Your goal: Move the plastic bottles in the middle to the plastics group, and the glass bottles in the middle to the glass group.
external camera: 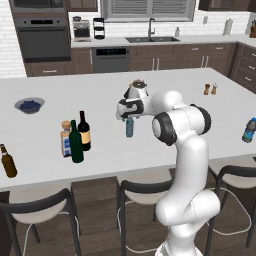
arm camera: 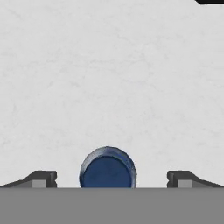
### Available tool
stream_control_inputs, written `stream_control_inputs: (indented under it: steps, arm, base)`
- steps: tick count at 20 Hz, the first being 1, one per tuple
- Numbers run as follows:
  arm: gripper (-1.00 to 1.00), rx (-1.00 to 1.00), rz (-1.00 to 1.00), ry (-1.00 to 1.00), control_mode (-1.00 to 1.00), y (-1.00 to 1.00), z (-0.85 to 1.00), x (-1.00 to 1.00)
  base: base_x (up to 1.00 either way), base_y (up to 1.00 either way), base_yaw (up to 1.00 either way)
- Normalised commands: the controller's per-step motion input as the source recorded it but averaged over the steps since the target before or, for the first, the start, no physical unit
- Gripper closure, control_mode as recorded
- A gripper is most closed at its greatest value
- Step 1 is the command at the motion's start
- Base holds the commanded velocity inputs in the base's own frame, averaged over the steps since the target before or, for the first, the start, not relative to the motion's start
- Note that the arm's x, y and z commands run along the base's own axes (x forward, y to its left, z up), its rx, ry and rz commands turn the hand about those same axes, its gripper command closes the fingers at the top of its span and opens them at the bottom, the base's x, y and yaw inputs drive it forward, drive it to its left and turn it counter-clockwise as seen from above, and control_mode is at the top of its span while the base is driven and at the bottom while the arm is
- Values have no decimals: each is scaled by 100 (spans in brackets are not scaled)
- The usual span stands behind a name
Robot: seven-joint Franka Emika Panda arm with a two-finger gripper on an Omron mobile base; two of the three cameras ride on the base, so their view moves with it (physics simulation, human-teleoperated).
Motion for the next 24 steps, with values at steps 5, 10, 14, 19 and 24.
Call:
stream_control_inputs:
  steps: [5,10,14,19,24]
  arm:
    - [-100,0,0,-4,-100,0,1,0]
    - [-100,0,0,0,-100,0,-23,0]
    - [-100,0,0,0,-100,0,-9,10]
    - [-100,0,0,-2,-100,0,0,8]
    - [-100,0,0,-3,-100,0,-1,0]
  base:
    - [0,0,0]
    - [0,0,0]
    - [0,0,0]
    - [0,0,0]
    - [0,0,0]
